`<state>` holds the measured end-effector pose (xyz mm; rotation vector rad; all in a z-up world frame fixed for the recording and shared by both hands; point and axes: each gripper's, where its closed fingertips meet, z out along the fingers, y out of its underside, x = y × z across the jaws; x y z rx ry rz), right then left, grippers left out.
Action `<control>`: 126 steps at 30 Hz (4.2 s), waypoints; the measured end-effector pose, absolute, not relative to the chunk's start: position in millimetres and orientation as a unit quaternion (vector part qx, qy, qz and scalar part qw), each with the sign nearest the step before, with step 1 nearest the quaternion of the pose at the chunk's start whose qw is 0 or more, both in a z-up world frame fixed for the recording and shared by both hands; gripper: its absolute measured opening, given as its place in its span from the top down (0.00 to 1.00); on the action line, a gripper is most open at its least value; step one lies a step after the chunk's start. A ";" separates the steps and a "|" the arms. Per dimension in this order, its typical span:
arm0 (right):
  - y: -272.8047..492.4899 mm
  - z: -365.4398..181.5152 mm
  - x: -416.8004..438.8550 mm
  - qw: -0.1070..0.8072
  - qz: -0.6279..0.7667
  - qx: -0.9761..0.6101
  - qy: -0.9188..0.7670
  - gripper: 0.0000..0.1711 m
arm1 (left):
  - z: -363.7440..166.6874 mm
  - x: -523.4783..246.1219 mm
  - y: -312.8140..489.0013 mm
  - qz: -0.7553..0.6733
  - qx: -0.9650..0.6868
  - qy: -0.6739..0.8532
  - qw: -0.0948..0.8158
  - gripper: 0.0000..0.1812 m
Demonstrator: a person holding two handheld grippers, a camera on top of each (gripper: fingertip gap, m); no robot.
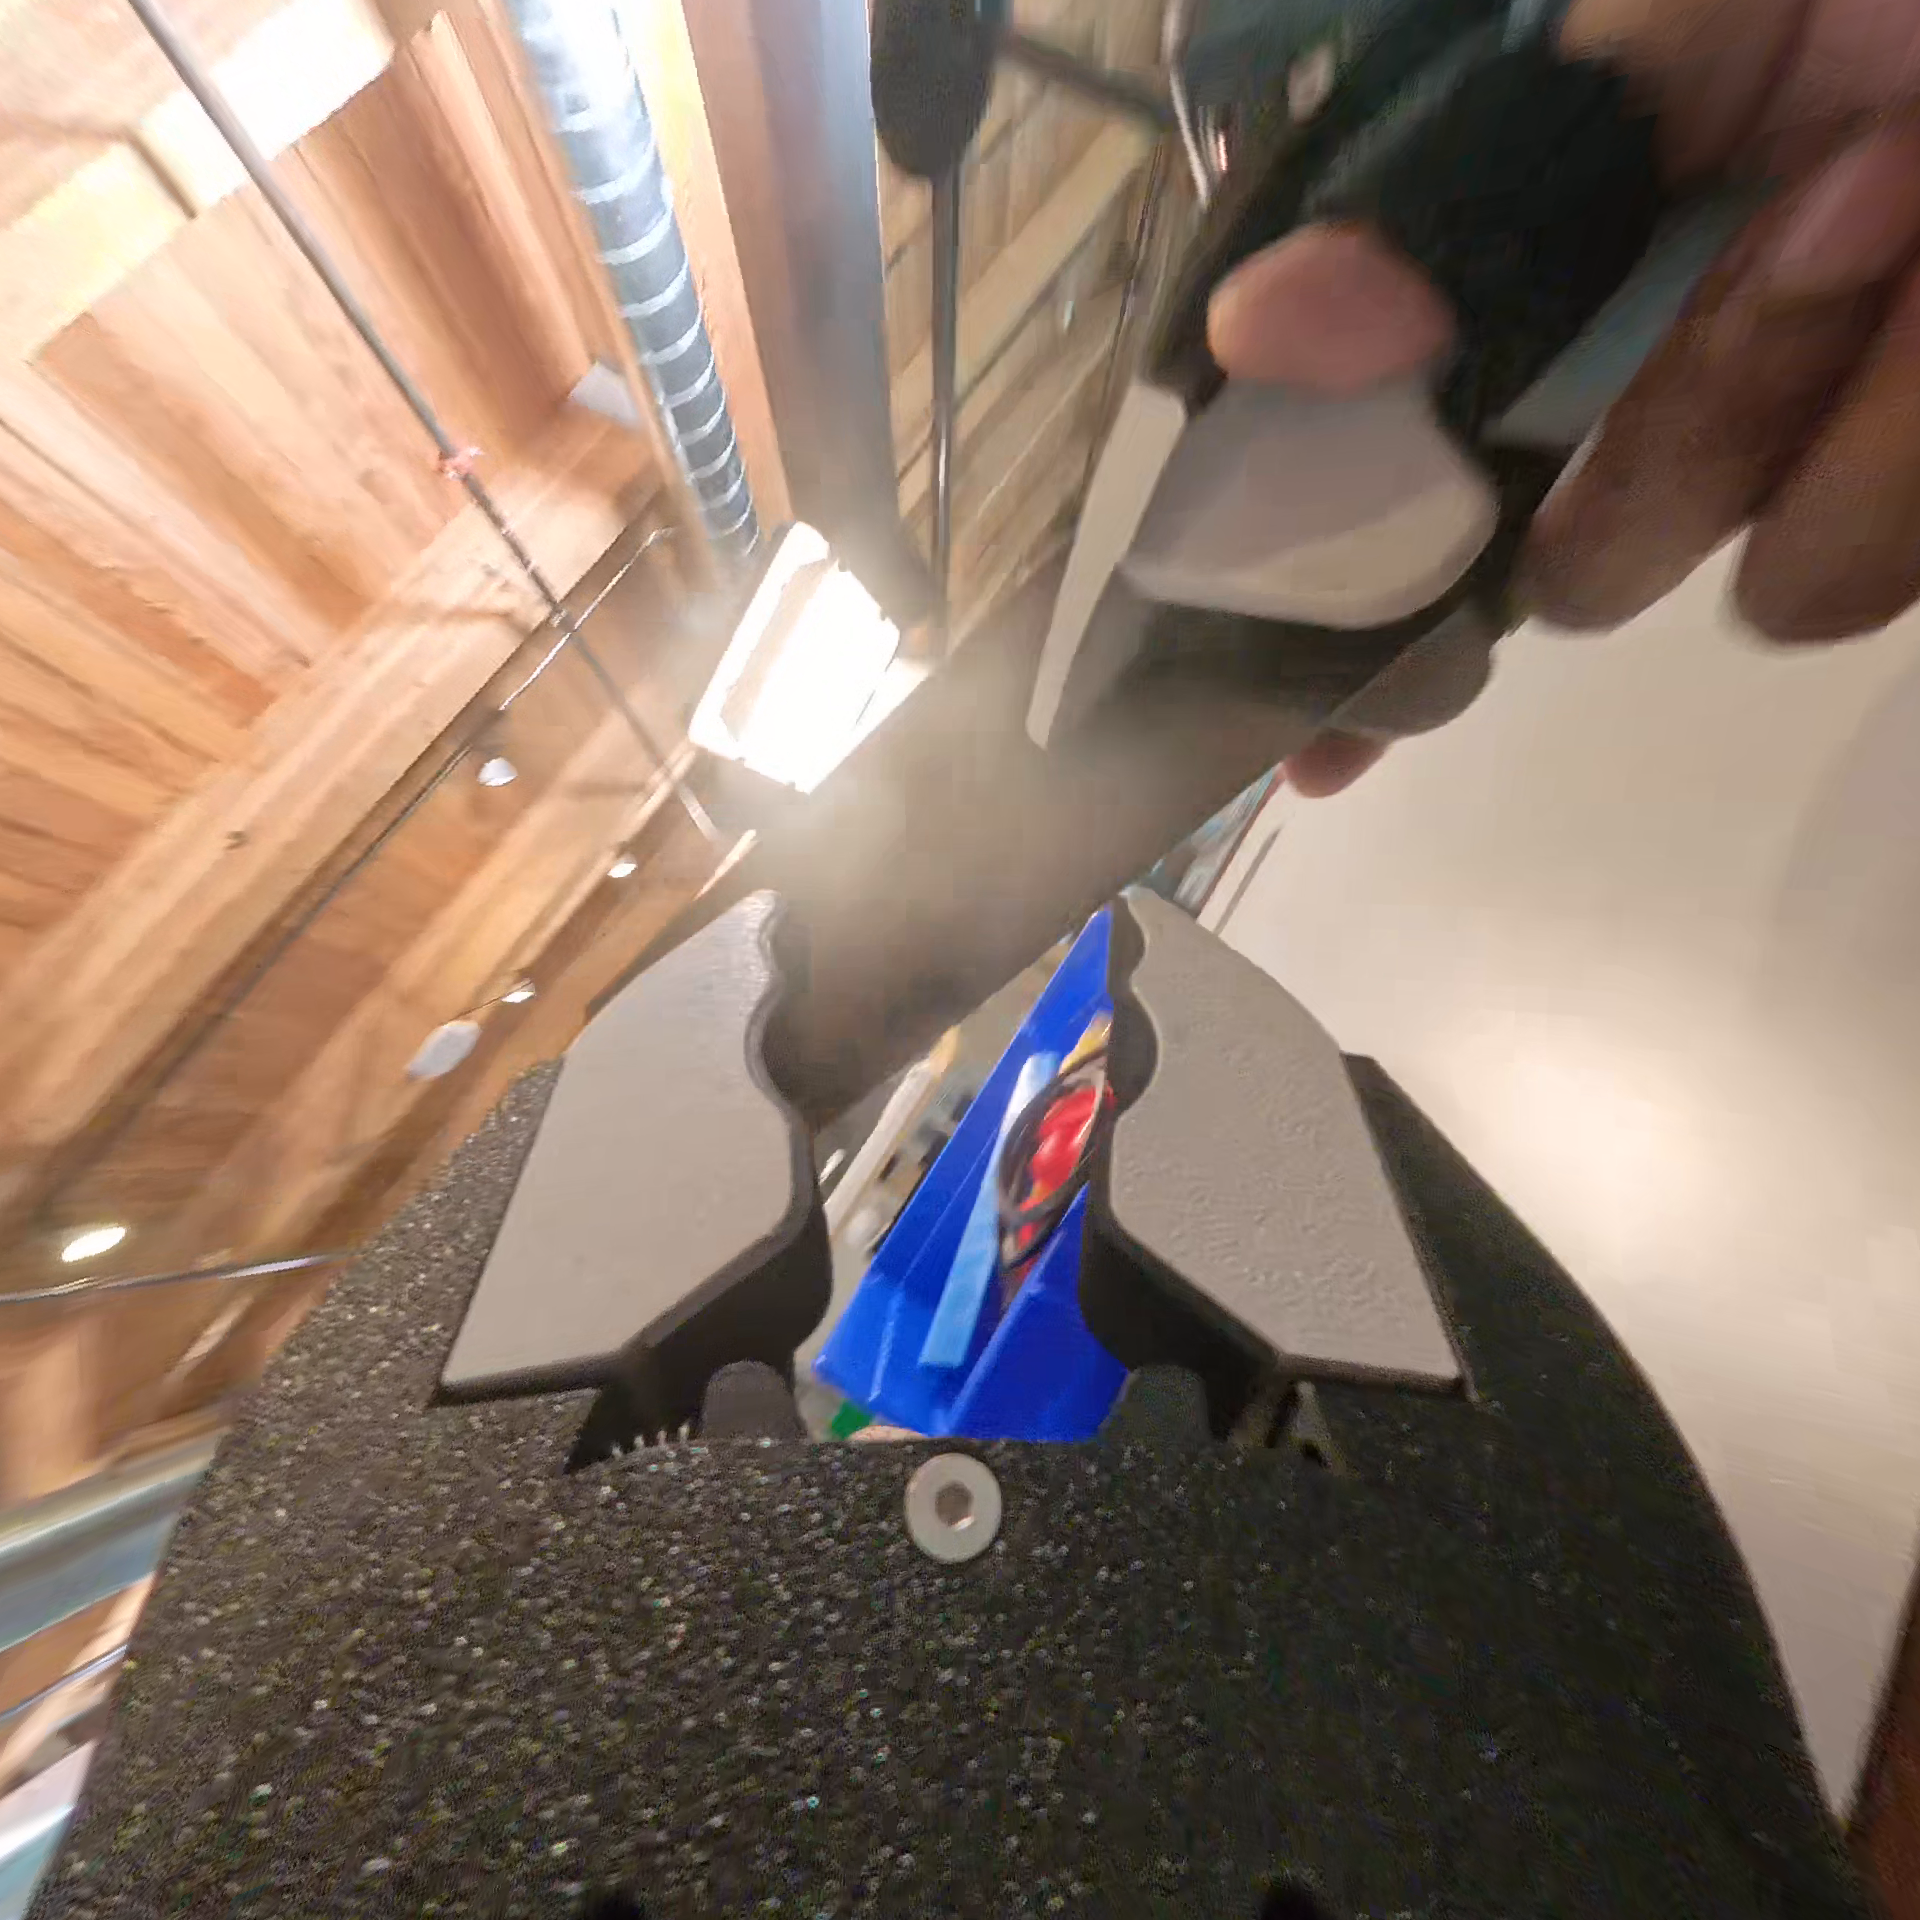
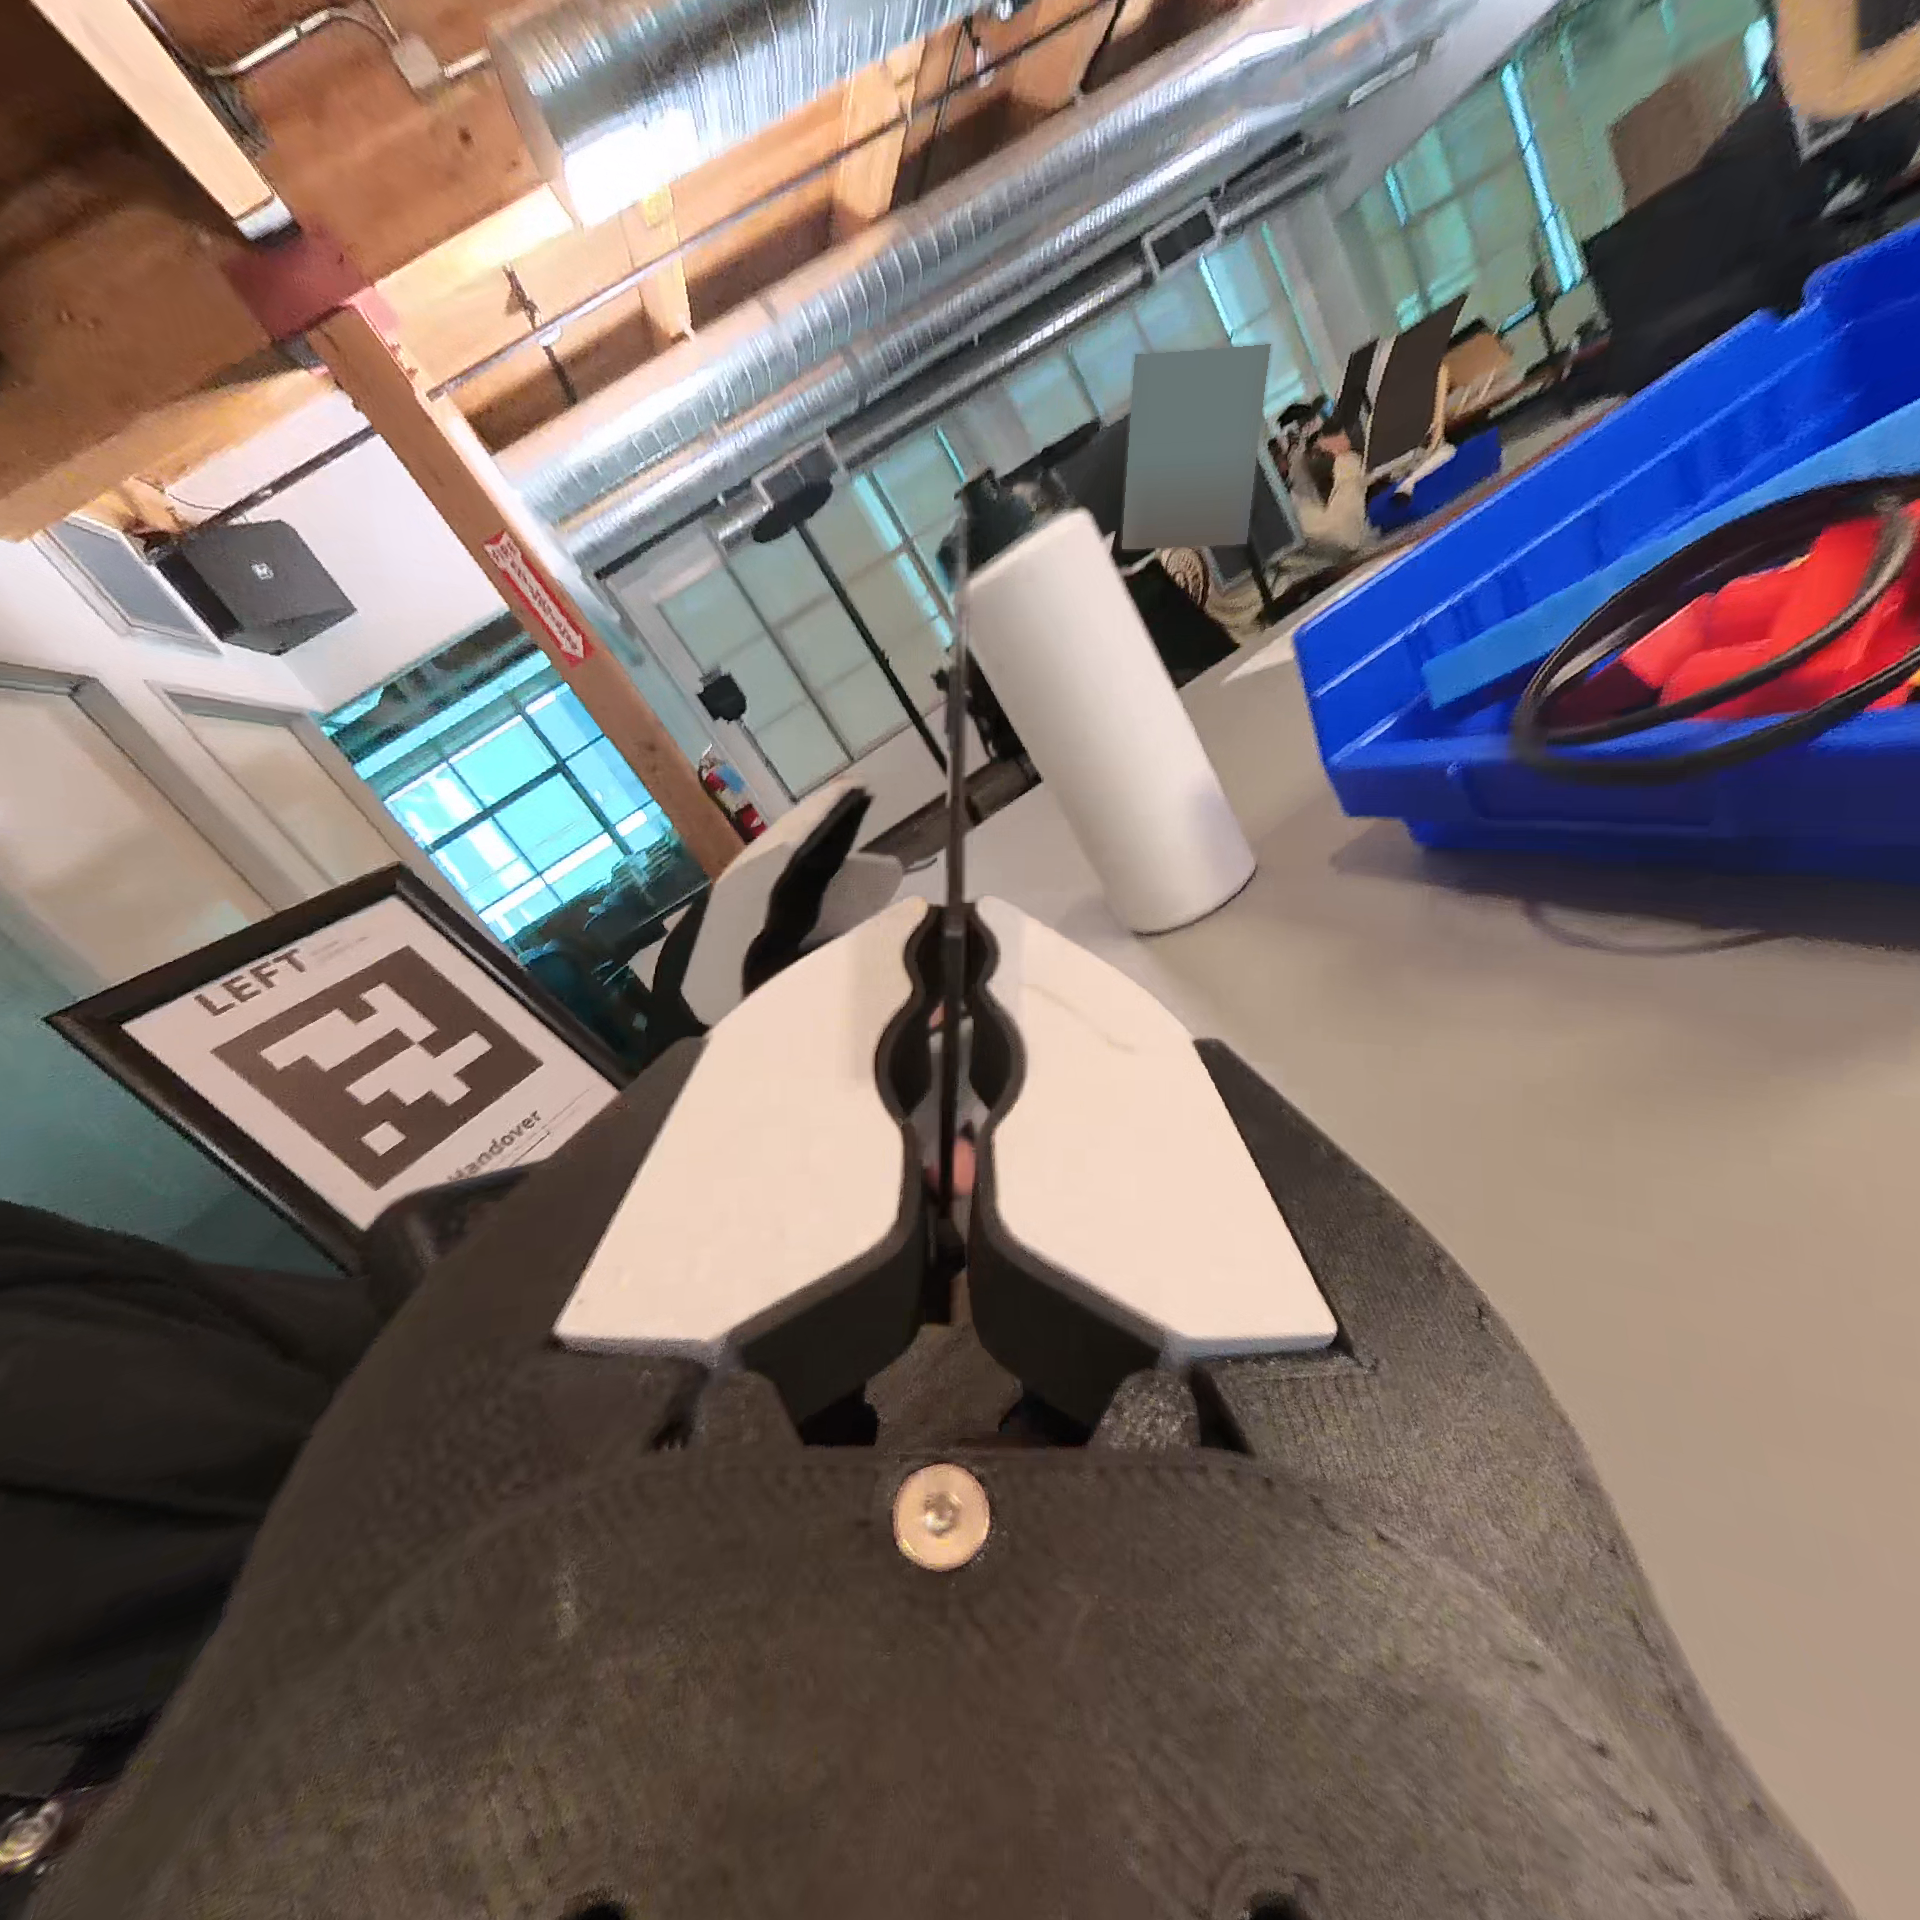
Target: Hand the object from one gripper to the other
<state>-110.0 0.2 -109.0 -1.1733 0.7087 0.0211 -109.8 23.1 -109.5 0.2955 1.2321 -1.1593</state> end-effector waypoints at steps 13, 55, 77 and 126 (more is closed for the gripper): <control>-47.7 -66.9 -134.7 0.845 -0.055 -0.486 0.216 0.99 | -77.2 -112.0 26.4 -0.864 -0.168 0.473 -0.028 0.67; 1.7 -73.5 -135.6 0.665 -0.251 -0.699 0.087 0.76 | -113.0 -134.5 25.4 -0.665 0.023 0.723 0.185 0.98; -97.4 15.7 -124.0 0.912 -0.135 -0.353 0.161 0.99 | -31.8 -103.7 24.4 -0.851 -0.237 0.465 -0.049 0.60; -22.1 -128.9 -89.0 0.498 -0.392 -0.771 0.068 0.99 | -54.2 -137.7 29.6 -0.712 0.032 0.622 0.325 0.60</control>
